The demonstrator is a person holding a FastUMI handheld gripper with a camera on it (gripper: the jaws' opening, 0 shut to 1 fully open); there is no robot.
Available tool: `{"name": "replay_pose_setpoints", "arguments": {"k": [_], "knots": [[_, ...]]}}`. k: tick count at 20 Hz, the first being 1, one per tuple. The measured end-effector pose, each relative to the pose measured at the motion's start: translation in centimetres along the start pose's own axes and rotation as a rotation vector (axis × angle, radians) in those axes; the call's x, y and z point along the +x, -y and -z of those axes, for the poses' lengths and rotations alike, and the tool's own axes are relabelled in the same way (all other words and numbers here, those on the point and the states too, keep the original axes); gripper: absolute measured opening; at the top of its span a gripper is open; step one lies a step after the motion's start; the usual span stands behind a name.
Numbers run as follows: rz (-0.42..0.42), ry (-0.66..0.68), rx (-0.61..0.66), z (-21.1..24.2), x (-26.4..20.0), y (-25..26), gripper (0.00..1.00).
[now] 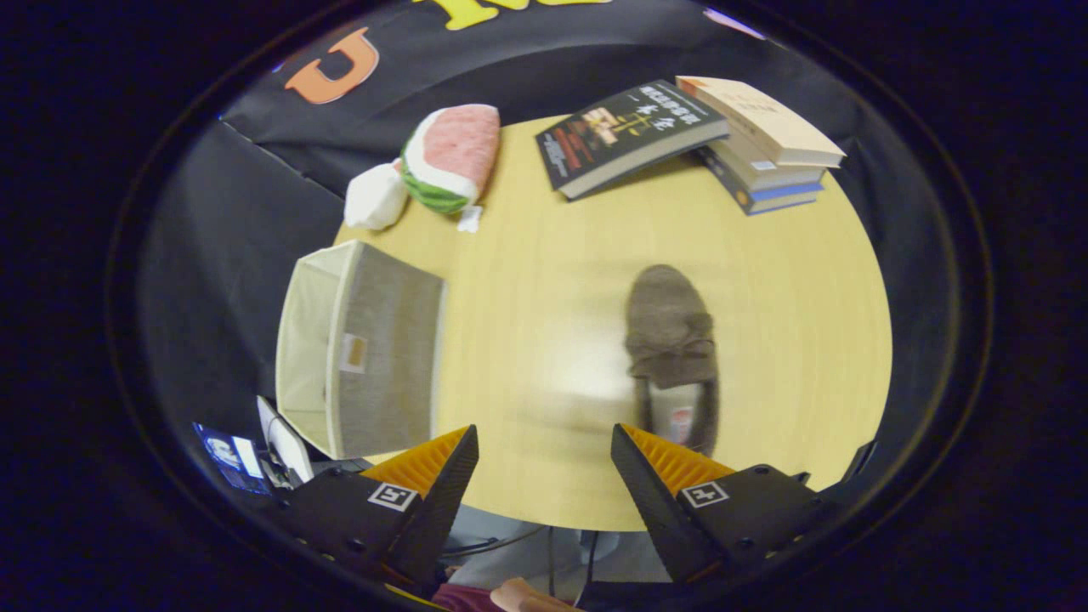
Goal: Open the storage box then place both shoes into the box .Put the left shoe in first, then the right shoe, with the right side of both shoes facing outward in a uniform manner.
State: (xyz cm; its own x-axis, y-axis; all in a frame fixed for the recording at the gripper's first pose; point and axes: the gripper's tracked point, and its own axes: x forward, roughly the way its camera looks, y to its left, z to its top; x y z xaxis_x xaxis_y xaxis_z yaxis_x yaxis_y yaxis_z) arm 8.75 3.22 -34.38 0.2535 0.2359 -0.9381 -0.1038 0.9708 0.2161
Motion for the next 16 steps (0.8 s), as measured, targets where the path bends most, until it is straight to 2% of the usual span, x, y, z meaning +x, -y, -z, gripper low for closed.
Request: {"name": "replay_pose_setpoints", "arguments": {"k": [5,8,11,13,16], "knots": [[0.122,-0.005,-0.017,-0.7,1.6,8.6,0.95],[0.159,-0.004,-0.04,-1.0,3.2,10.9,0.96],[0.243,0.026,-0.082,-2.2,5.2,13.2,0.9],[0.243,0.024,-0.07,-2.2,6.3,13.8,0.86],[0.172,0.01,-0.008,-1.8,7.8,13.2,0.7]]}}
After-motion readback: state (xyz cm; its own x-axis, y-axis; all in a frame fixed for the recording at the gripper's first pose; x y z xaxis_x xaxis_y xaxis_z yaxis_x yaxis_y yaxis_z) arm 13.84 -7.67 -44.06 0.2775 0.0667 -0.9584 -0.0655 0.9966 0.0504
